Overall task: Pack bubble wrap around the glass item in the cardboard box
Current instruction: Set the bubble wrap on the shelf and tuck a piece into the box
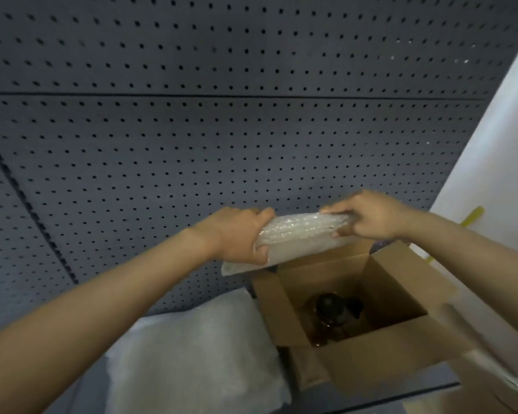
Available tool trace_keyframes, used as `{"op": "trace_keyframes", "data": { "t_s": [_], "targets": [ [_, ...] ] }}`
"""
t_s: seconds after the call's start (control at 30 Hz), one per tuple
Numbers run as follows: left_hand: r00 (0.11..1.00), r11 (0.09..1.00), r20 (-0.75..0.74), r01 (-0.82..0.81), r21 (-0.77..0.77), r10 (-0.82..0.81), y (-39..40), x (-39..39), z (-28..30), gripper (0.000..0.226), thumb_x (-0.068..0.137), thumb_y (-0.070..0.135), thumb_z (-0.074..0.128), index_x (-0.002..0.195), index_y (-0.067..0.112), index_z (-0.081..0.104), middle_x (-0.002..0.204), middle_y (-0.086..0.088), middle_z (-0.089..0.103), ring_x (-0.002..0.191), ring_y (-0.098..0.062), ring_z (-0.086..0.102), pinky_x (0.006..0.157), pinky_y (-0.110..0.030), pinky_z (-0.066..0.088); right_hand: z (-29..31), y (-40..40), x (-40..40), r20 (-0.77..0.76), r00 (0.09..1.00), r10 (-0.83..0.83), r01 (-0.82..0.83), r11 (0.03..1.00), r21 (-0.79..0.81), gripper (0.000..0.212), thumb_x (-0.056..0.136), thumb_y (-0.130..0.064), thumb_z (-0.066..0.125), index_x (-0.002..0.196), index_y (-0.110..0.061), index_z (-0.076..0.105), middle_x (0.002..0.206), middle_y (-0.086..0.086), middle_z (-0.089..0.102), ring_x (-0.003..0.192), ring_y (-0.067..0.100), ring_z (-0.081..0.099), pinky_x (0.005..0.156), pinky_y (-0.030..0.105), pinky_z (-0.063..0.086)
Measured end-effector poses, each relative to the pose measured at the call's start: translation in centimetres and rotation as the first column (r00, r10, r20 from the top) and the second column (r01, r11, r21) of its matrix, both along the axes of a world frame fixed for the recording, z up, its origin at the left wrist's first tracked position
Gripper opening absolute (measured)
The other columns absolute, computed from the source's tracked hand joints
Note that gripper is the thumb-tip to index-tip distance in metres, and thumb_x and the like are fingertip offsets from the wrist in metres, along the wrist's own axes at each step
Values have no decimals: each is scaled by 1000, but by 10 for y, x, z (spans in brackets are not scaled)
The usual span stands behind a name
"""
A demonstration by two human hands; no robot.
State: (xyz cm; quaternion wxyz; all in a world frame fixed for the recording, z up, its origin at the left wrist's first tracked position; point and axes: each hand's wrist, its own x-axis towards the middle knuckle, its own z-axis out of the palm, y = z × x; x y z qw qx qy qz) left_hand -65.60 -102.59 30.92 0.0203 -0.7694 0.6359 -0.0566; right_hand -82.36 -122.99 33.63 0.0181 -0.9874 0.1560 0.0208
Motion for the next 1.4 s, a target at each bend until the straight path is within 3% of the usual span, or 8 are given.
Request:
{"op": "trace_keyframes", "data": {
  "t_s": [0.3,0.4,0.67,0.8,0.93,1.17,1.3,1.4],
  "targets": [
    [984,987,-148,-84,134,104,-107,-85,-38,59,87,48,55,136,26,31,104,5,50,85,-15,52,69,-29,45,-47,-124,-62,-126,989,81,-66,991,116,52,86,-33,68,135,-35,52,137,-14,56,121,12,54,100,30,43],
    [961,972,-221,-120,202,165,-121,-98,-58,62,87,47,57,139,26,29,115,-1,55,89,-16,50,74,-31,45,-63,-141,-66,-172,974,148,-122,980,155,50,87,-27,67,135,-34,53,138,-15,54,122,9,52,93,19,38],
    [780,896,-525,-102,432,342,-114,-83,-107,62,89,35,61,142,26,30,128,0,52,109,-15,53,91,-31,50,-128,-144,-54,-330,903,274,-140,915,378,52,92,-37,58,141,-24,46,144,-8,48,127,8,47,106,22,34],
    [748,863,-544,-76,499,380,-127,-78,-117,70,86,37,61,144,27,23,130,-2,50,113,-19,55,95,-40,52,-140,-159,-49,-342,902,263,-147,933,330,49,89,-44,56,136,-32,50,131,-10,57,116,8,52,103,30,41],
    [714,800,-561,2,600,419,-131,-80,-128,73,88,34,59,147,29,15,138,-3,42,111,-17,51,93,-34,51,-155,-161,-49,-399,853,337,-244,932,267,46,85,-54,47,128,-39,53,115,-9,59,103,11,54,94,35,45],
    [737,717,-485,-1,697,472,-127,-105,-158,73,91,29,57,150,32,13,148,-4,31,129,-25,39,100,-38,41,-188,-157,-59,-377,801,464,-296,856,424,38,91,-36,59,128,-29,59,116,-16,56,104,4,51,92,23,40],
    [745,734,-463,-50,678,479,-129,-106,-159,66,93,21,53,148,32,18,145,-3,34,121,-22,43,93,-33,42,-187,-165,-60,-434,744,508,-348,849,398,49,89,-57,48,130,-32,51,115,-2,56,102,17,53,90,35,46],
    [769,755,-437,-88,650,466,-131,-108,-160,58,93,17,52,143,31,26,139,-2,41,114,-21,49,94,-35,47,-185,-168,-56,-479,707,520,-391,852,348,49,91,-45,49,138,-31,46,127,0,53,116,24,52,99,37,43]
  ]
}}
